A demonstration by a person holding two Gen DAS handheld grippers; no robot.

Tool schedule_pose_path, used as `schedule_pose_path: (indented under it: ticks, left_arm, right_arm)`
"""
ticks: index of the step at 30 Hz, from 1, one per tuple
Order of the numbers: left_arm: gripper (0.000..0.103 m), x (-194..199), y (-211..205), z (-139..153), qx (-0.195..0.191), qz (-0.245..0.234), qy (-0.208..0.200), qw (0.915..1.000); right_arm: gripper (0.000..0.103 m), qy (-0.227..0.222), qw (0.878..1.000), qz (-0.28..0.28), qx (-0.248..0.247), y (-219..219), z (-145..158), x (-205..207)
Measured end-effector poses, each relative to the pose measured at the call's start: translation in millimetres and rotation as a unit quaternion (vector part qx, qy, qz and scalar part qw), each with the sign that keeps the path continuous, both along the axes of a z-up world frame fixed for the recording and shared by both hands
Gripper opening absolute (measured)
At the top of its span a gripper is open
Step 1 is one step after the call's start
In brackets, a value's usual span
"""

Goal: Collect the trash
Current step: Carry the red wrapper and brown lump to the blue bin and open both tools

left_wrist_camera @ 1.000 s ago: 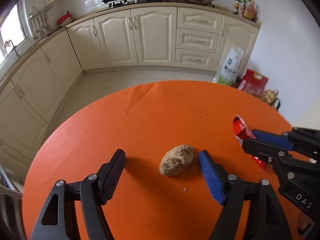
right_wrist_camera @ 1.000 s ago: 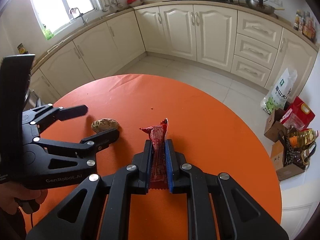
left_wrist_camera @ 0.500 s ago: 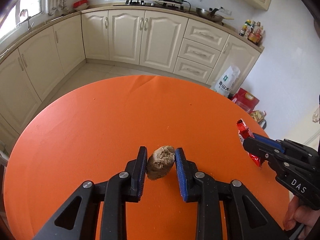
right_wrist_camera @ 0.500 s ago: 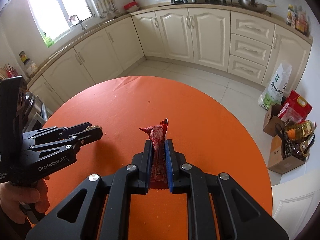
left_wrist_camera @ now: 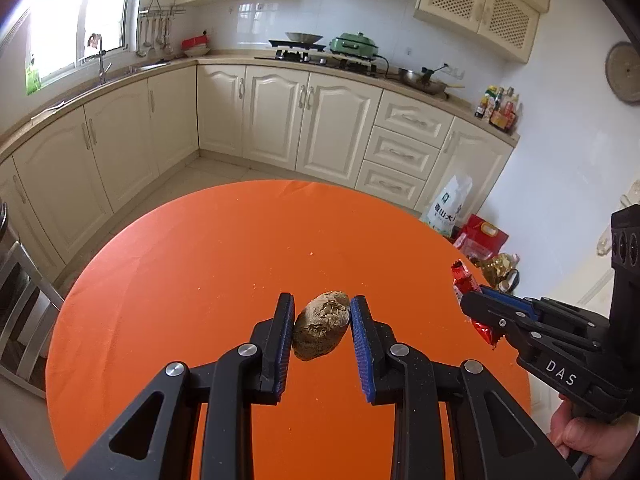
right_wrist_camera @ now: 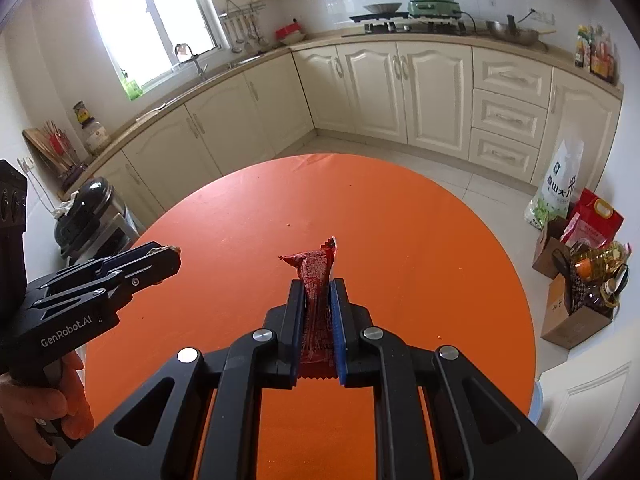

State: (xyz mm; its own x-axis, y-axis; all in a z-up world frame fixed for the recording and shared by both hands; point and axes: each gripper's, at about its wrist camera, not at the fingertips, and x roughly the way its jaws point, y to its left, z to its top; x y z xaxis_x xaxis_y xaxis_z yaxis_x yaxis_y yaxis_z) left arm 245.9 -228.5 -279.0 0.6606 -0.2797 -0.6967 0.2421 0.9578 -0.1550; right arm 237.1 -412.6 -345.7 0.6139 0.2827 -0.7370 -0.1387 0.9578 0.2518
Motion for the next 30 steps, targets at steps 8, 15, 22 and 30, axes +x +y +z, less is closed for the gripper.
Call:
schedule_pose_path:
  ticks: [8, 15, 22, 30]
  left_arm:
    - [0.024, -84.9, -19.8, 22.1, 0.001, -0.011, -0.05, 0.9987]
    - [0.024, -141.1, -32.6, 31.0, 0.003, -0.029, -0.08, 0.9963]
    - [0.024, -160.8, -65.7, 45.3, -0.003, -0.076, -0.106, 0.9914]
    - [0.024, -158.6, -131.1, 44.4, -0.033, -0.164, -0.101, 0.9808]
  right_arm:
    - [0.012, -0.038, 0.999, 0.0, 0.003, -6.5, 36.1, -38.6]
    - [0.012, -0.061, 0.998, -0.01, 0.013, -26.4, 56.4, -59.9]
    - [0.012, -0.086, 0.995, -0.049, 0.01, -70.2, 78.0, -78.7]
    - [0.012, -0.095, 0.986, -0.134, -0.01, -157.2, 92.9, -107.6]
